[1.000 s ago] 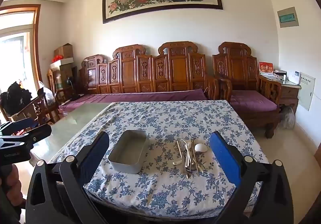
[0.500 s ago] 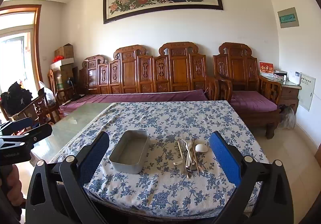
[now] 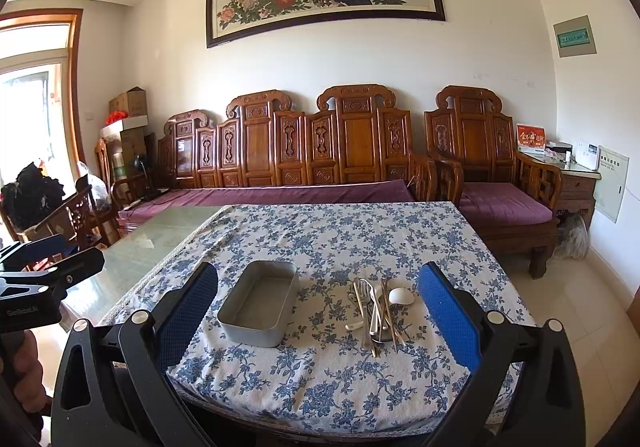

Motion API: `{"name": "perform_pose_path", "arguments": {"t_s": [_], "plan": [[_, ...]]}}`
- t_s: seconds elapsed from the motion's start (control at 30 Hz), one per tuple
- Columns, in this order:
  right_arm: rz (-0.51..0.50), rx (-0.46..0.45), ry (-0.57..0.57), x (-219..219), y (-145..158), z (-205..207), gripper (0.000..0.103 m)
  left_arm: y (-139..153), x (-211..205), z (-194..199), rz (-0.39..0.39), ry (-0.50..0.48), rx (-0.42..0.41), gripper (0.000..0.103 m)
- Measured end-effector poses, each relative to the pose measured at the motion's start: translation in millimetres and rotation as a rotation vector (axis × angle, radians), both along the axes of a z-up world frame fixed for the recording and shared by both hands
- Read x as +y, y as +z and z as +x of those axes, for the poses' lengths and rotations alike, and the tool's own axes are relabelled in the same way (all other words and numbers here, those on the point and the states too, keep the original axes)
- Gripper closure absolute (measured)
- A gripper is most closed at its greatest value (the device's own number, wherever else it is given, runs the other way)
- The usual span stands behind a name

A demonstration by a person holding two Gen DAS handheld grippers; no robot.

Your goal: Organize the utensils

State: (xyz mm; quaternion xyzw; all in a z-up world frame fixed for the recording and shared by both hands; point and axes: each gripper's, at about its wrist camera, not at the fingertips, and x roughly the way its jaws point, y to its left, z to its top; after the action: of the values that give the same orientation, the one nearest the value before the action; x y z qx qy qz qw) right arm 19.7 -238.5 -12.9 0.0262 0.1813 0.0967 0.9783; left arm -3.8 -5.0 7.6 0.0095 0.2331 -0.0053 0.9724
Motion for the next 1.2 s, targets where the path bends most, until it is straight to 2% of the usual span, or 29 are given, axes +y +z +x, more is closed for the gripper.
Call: {"name": "perform_pose_path", "arguments": {"t_s": [1.2], "plan": [[0.001,0.002,-0.001,-0.8,-1.8,0.7,0.003,-1.8,-4.7,0.1,-0.006,-0.006,-0.002,0.007]]}}
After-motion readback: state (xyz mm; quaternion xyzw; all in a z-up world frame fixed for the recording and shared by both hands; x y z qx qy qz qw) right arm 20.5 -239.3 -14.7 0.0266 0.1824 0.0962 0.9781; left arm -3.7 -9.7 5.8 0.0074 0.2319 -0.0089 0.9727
